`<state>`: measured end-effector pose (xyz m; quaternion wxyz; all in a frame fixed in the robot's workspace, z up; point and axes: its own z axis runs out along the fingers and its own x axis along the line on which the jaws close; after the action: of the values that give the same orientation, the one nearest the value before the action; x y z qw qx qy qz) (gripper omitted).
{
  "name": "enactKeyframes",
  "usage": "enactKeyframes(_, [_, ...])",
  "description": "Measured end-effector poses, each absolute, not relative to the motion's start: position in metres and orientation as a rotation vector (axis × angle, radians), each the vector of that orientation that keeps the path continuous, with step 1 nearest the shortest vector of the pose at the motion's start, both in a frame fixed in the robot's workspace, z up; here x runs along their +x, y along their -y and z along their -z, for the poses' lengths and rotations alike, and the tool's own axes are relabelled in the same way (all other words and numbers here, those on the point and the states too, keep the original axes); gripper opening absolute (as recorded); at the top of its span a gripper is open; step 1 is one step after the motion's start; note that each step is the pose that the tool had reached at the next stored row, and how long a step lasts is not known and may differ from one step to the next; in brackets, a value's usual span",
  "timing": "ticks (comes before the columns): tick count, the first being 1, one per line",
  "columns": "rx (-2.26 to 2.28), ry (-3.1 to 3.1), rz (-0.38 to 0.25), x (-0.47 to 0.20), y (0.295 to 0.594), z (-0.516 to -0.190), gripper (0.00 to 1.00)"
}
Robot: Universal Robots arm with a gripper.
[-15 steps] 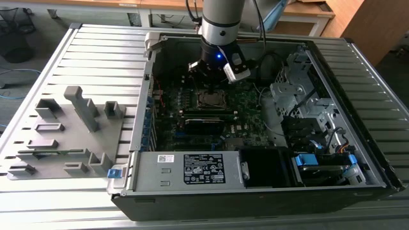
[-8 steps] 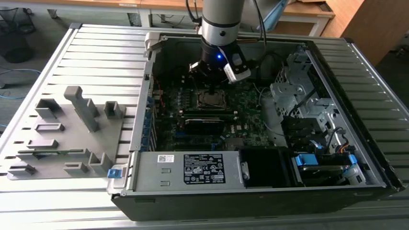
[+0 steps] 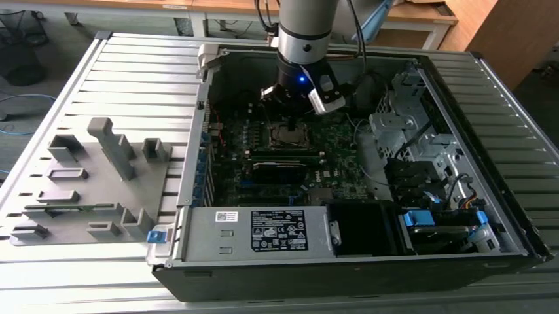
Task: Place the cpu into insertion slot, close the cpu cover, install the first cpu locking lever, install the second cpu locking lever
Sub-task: 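Close the cpu cover, then install the first cpu locking lever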
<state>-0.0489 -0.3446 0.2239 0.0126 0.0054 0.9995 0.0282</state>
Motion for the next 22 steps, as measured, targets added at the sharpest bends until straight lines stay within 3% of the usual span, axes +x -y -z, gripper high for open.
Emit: enactKeyframes(22, [0.017, -3.115, -0.088, -0.0447, 0.3446, -0.2238, 0.11])
